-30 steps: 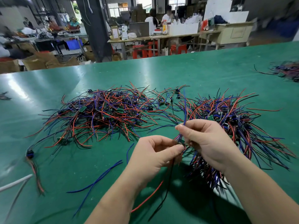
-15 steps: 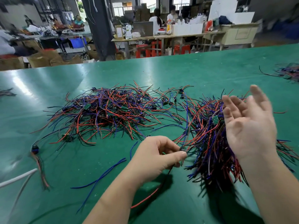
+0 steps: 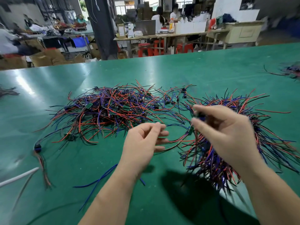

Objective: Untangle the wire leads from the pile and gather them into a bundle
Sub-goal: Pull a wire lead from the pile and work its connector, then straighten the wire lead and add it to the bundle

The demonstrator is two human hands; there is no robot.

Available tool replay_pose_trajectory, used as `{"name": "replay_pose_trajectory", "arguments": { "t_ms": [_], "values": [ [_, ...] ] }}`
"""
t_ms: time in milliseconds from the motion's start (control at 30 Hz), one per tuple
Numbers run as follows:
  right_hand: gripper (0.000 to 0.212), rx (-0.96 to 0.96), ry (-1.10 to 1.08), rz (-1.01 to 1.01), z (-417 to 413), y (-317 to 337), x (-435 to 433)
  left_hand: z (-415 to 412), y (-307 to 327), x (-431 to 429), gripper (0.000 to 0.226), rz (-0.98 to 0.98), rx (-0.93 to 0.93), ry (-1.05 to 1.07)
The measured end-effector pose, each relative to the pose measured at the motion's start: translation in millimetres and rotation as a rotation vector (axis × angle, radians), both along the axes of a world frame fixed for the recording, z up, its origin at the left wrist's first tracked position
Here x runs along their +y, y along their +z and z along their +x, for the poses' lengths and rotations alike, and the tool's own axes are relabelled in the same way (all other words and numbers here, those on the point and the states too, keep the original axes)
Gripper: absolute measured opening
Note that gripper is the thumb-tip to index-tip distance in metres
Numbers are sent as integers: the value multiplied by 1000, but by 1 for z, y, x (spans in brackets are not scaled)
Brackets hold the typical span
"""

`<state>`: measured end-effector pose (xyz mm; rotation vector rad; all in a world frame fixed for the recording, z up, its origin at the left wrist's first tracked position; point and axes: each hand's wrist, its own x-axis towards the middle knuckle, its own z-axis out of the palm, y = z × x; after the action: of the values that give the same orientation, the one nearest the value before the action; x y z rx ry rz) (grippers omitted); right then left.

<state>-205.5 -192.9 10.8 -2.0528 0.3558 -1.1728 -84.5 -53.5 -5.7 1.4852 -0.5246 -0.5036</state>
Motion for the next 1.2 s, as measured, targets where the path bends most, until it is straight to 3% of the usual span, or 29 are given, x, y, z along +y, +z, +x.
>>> {"name": "replay_pose_trajectory", "arguments": {
  "t_ms": [100, 200, 267, 333, 600, 700, 833, 933, 1000, 1100, 1200],
  "values": [
    [31, -24, -312, 14, -9, 7, -20, 14, -8, 6, 17, 229, -498, 260],
    [54, 324, -527, 13, -13, 8, -33, 21, -20, 8, 40, 522, -819, 212],
    [62, 389, -546, 37, -11, 8, -31, 23, -30, 7, 53, 753, -906, 126],
    [56, 296, -504, 28, -9, 8, -25, 22, -38, 4, 54, 908, -948, 49],
    [27, 110, -283, -7, 2, 0, 0, 19, -40, 1, 28, 1100, -1046, 135],
    [22, 48, -248, -23, 3, -2, 3, 16, -35, 2, 21, 999, -985, 191],
    [26, 53, -34, 127, 3, -3, 11, 7, -21, 2, 21, 595, -890, 376],
    [23, 194, 126, 240, 7, -6, 18, 0, -12, 3, 19, 294, -978, 459],
    [10, 220, 245, 347, 10, -7, 22, -6, -8, 4, 21, 102, -1020, 393],
    [29, 139, 328, 504, 12, -8, 24, -15, -6, 2, 23, -60, -998, 183],
    [28, -1, 334, 638, 12, -5, 21, -24, -7, 0, 23, -96, -973, 69]
  ]
}}
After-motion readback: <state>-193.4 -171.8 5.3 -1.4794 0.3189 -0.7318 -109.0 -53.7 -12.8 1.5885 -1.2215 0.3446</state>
